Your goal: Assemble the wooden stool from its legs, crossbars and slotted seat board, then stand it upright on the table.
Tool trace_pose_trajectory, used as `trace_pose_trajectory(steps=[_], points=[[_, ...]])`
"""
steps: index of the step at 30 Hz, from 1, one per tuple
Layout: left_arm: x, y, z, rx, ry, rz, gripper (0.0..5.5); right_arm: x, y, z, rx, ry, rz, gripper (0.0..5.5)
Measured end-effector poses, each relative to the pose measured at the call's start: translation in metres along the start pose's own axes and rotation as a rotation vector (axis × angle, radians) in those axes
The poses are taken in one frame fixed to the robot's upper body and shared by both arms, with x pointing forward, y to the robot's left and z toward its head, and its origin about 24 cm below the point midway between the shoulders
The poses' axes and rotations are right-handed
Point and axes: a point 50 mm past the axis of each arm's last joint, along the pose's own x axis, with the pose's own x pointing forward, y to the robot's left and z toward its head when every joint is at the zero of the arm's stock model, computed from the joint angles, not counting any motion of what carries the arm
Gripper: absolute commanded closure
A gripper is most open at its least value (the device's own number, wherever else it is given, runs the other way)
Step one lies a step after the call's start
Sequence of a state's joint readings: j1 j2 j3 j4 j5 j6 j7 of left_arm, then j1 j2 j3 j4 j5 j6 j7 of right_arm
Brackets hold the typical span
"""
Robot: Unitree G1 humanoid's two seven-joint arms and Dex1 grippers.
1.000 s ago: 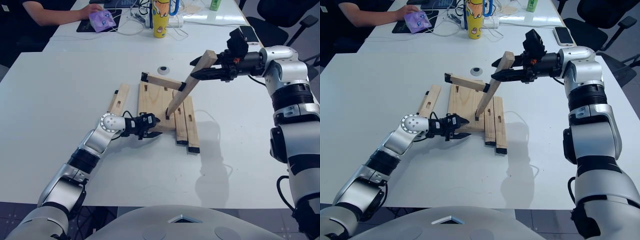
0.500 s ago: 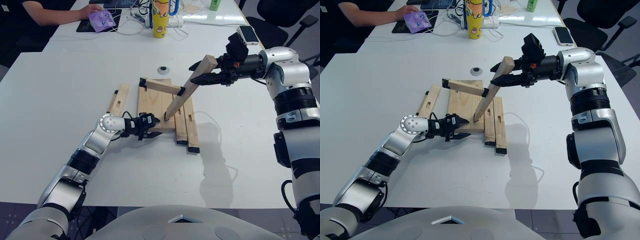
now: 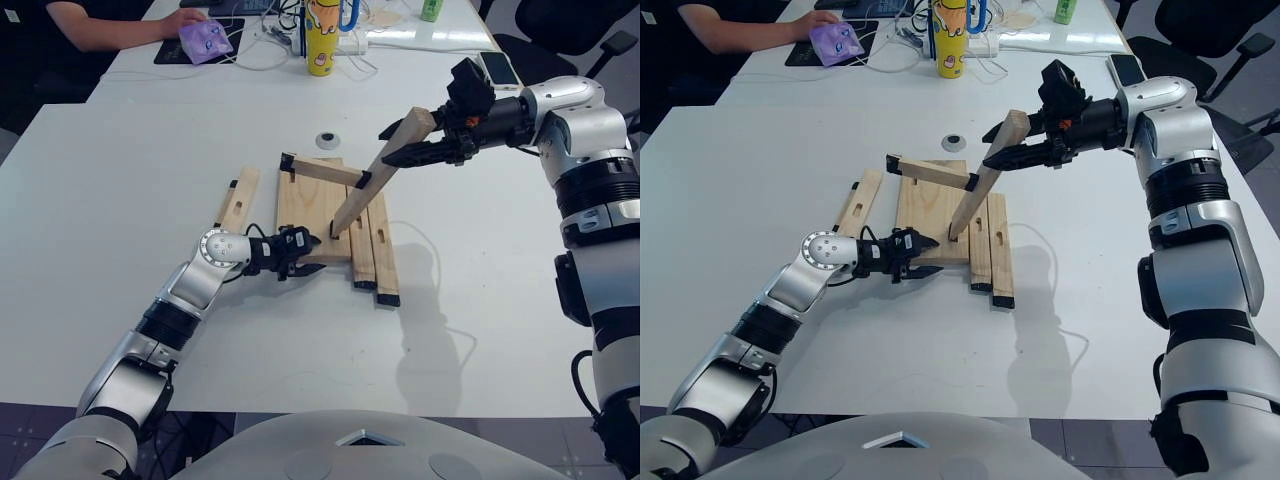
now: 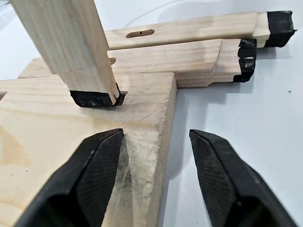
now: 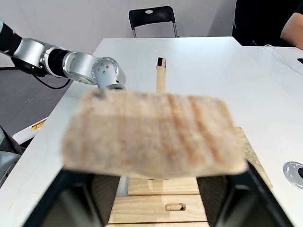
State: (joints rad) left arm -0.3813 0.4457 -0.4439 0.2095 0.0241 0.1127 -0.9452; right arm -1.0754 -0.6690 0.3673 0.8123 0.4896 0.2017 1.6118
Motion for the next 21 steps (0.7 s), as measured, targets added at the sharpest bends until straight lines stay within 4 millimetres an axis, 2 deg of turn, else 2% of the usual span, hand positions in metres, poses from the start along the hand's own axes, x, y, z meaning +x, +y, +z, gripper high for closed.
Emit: trace_pose_trajectory(steps=[21], points=[[0.0017, -0.0024, -0.0006, -0.015, -0.015, 0.019, 2.9, 0.001, -0.0014, 0.0057, -0.004, 0.04, 0.017, 3.45]])
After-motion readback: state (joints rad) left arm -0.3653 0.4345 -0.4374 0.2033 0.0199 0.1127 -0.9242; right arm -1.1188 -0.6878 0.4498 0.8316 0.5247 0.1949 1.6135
